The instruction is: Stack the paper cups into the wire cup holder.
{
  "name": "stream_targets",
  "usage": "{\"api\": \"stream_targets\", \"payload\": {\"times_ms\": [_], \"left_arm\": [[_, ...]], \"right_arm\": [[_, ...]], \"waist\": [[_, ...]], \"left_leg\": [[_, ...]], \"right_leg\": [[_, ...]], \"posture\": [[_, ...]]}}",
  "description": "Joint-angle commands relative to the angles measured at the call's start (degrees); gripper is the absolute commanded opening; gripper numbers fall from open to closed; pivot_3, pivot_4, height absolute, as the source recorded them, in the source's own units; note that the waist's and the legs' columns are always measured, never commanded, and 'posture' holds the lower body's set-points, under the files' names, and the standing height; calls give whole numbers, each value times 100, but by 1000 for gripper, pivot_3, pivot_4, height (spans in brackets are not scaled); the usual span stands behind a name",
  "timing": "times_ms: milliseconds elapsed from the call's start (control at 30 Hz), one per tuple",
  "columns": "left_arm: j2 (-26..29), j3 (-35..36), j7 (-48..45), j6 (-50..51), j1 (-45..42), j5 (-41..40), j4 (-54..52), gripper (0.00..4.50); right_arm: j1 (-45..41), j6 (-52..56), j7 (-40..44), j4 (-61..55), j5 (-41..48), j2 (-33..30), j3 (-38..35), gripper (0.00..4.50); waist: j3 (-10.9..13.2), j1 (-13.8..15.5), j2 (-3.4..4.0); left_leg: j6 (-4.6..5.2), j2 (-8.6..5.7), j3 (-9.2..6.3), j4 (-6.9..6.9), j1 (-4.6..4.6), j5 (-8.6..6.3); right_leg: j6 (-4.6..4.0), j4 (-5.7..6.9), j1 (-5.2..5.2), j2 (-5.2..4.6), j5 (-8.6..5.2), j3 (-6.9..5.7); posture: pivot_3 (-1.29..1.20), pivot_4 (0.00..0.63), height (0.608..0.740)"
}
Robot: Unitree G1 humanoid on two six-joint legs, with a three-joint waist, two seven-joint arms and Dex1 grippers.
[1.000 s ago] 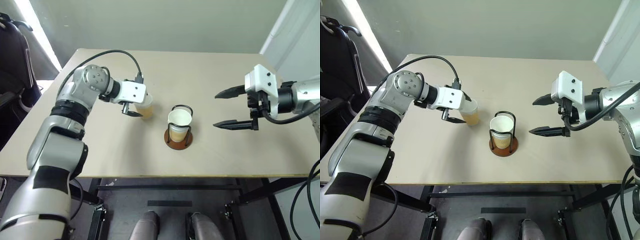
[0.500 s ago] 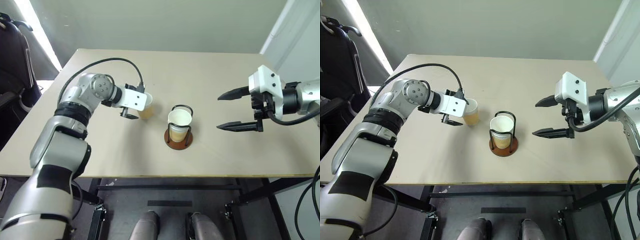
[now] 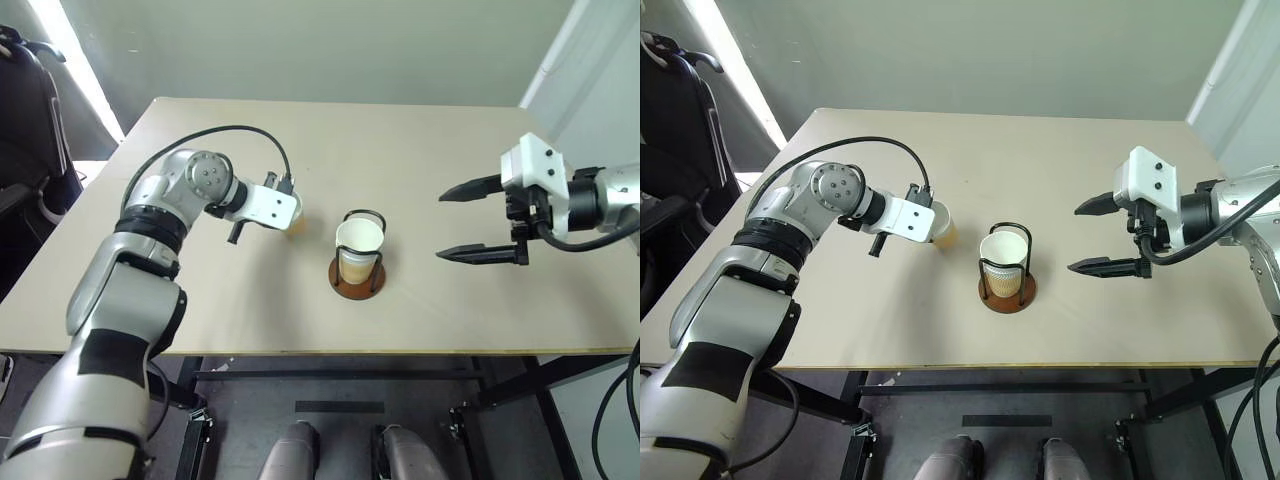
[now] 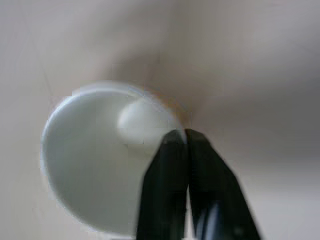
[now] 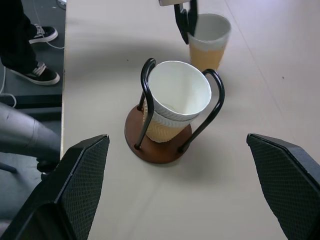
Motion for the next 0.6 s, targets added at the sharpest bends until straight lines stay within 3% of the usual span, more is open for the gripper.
{"api": "stream_targets", "payload": {"times_ms": [33,333,600], "left_arm": [[1,212,-161,-8,-274,-174,-50,31],[-416,1031,-964,672,-847,-1290,-515,31],[-663,1428,-1842,1810,-887,-2218,-1888,31]], "right_arm": [[-31,-94,-35,-21,-8,-131,-269,4500],[74,-533,192,436,-192,-442,-340,4500],[-18,-500,154,340,-133,-402,-282,4500]], "waist": [[0,0,0],[0,22,-1],[1,-35,-1]], "left_leg": [[0,0,1,1,-1,0],[5,-2,7,1,-6,-3],[10,6,21,-1,-1,-6]], "right_leg": [[0,0,0,-1,0,0],[1,-4,1,0,0,-2],[12,-3,1,1,-3,8]], "posture": [[0,150,740],[0,150,740],[0,150,740]]}}
